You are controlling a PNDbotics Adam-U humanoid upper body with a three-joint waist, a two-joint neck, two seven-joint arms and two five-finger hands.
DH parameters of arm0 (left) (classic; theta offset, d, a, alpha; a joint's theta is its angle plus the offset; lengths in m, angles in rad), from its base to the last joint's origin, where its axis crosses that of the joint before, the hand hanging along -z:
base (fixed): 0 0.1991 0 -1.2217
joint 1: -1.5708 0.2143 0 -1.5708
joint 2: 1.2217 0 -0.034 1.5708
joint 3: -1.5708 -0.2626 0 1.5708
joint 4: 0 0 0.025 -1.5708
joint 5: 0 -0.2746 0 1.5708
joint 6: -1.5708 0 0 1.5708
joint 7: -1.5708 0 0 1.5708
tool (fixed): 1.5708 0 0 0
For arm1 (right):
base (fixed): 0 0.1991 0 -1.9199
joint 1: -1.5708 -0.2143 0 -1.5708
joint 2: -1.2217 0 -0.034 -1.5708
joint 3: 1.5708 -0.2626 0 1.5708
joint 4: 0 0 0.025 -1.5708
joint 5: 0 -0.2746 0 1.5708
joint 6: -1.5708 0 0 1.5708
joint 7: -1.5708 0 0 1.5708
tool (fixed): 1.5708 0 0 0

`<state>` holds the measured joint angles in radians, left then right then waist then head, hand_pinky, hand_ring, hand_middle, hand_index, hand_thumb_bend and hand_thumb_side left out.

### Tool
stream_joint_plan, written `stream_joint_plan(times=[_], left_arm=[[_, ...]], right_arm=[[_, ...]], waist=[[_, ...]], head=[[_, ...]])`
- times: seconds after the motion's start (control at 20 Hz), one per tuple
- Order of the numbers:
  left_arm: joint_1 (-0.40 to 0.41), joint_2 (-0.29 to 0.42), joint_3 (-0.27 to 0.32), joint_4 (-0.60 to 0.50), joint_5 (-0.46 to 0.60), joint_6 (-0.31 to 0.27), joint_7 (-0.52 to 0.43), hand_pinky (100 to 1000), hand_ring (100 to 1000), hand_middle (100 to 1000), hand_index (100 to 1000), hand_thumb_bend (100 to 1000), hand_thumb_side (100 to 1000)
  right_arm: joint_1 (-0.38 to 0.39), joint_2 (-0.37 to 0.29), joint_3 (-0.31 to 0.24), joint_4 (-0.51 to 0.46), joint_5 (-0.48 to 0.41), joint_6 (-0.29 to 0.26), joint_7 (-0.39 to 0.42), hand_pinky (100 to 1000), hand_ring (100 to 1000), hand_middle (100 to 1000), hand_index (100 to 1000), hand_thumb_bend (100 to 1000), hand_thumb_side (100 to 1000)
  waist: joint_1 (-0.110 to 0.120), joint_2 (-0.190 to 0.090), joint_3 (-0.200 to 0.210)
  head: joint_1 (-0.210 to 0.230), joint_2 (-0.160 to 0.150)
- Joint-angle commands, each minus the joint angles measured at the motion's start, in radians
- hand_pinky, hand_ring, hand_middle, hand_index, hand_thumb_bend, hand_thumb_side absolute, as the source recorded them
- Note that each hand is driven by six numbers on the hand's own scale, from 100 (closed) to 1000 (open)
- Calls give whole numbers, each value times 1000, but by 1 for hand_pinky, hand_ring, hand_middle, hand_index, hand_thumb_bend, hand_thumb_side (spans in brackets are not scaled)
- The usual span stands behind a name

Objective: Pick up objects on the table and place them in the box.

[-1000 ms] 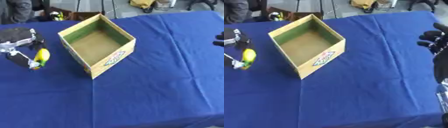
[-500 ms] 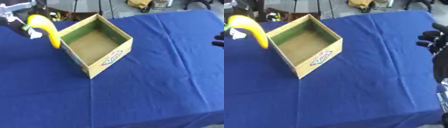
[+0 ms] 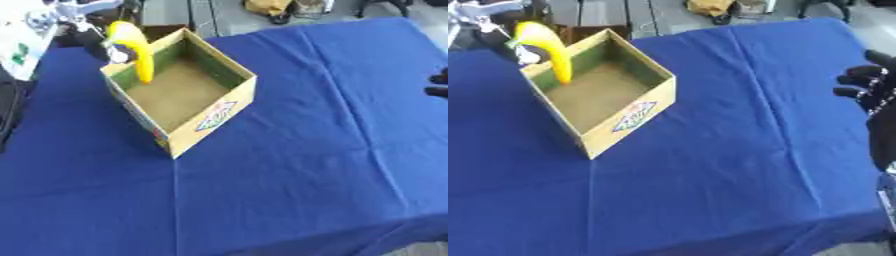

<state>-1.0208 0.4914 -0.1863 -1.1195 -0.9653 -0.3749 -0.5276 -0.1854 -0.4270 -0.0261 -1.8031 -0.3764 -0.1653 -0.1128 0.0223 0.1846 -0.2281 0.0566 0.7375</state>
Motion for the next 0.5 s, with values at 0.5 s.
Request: stream_joint_plan(times=[0.5], left_arm=[[2,-128,26,188,-161,-26,122,584,498,487,597,359,254]], right_arm=[[-41,1,12,-4,-18,6,26,655,671,605,814,100,827]], waist=[[-1,9,-71]], head=[[42,-18]])
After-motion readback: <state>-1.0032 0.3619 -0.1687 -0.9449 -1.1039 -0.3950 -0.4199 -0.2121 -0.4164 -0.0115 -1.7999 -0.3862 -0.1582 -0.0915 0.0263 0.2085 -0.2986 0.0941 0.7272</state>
